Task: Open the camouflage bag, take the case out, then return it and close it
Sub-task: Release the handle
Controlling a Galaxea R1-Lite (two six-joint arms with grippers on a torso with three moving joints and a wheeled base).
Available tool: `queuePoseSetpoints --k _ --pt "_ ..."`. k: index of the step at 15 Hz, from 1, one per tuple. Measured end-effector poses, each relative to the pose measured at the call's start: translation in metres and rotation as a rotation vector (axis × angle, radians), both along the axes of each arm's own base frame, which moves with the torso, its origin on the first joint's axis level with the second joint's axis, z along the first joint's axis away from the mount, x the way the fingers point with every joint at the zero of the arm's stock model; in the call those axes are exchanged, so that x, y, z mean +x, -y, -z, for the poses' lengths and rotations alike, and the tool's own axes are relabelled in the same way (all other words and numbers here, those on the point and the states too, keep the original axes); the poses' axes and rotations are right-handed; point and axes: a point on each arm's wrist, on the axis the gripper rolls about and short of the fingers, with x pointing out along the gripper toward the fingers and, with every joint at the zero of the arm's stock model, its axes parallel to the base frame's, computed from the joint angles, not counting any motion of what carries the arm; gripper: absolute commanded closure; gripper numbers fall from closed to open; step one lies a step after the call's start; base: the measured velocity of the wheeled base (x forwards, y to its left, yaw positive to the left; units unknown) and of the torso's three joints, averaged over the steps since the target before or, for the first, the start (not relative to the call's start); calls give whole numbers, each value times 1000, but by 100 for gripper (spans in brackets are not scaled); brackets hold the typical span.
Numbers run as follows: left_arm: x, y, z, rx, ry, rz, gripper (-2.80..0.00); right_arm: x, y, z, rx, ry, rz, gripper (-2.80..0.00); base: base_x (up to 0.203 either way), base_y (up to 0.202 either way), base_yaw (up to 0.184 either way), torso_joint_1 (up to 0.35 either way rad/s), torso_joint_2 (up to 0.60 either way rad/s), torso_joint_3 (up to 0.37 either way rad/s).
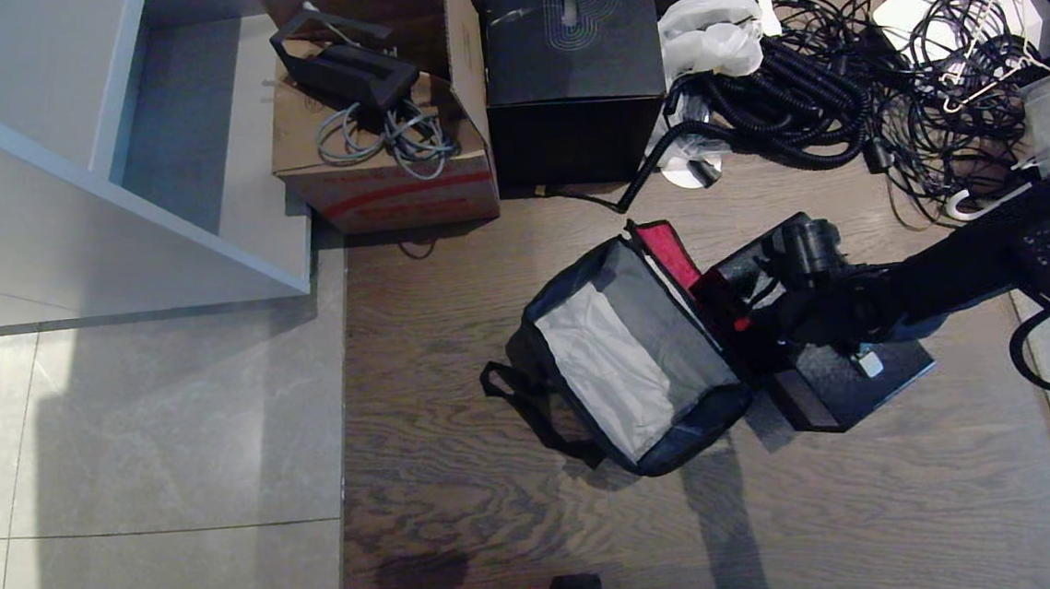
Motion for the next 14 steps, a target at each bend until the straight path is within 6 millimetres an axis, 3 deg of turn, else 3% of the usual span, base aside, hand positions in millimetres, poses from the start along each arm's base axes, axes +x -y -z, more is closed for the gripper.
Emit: queuePoseSetpoints --k 5,11,12,14 --pt "0 0 0 0 0 0 0 -7 -12 33 -8 -93 -33 -280 0 0 0 0 0 0" --pt "0 0 0 0 -1 0 0 -65 -42 49 54 -249 -213 -280 0 0 0 0 0 0" --pt "0 0 0 0 0 0 0 -74 -46 41 90 -230 -243 0 0 0 0 0 0 0" --pt "0 0 0 0 0 0 0 -90 -47 24 141 -206 -285 0 0 0 0 0 0 0"
